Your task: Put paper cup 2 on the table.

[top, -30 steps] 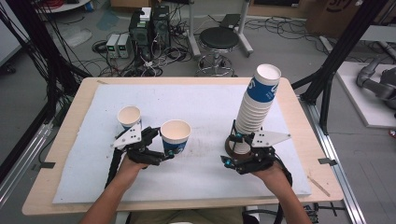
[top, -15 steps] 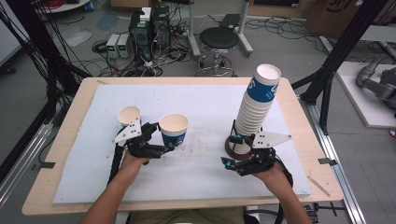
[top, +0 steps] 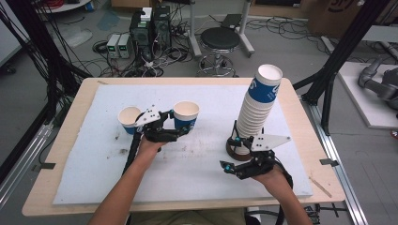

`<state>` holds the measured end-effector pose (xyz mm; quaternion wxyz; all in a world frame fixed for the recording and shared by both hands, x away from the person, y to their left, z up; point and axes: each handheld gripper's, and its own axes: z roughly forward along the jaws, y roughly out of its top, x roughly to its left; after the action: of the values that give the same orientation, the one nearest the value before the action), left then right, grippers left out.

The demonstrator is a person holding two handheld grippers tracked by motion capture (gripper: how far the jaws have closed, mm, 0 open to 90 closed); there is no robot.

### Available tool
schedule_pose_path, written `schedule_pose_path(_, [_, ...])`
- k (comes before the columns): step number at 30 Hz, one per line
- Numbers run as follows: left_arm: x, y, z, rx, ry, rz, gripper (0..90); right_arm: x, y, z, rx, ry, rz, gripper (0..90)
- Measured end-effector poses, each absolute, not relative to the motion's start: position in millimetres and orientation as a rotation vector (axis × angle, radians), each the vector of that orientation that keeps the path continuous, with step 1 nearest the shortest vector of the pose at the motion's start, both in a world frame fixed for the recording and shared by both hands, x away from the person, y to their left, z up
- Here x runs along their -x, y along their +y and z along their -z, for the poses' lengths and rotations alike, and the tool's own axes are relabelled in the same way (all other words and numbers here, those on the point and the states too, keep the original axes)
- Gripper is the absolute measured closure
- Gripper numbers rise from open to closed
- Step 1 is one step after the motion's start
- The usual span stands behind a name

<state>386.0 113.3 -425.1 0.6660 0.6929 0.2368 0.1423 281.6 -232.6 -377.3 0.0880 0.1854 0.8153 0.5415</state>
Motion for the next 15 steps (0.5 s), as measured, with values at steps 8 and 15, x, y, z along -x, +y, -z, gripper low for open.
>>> schedule_pose_path(8, [-399.3,113.6,443.3,-1.614,0.611,-0.346,25.9,-279.8,-233.0,377.0,-0.545,2.434,-1.616,19.9])
schedule_pose_path(15, [-405.0,114.8,452.5,-1.692,0.673,-0.387,25.9,-279.5,-230.9,376.8,-0.533,2.438,-1.616,19.8])
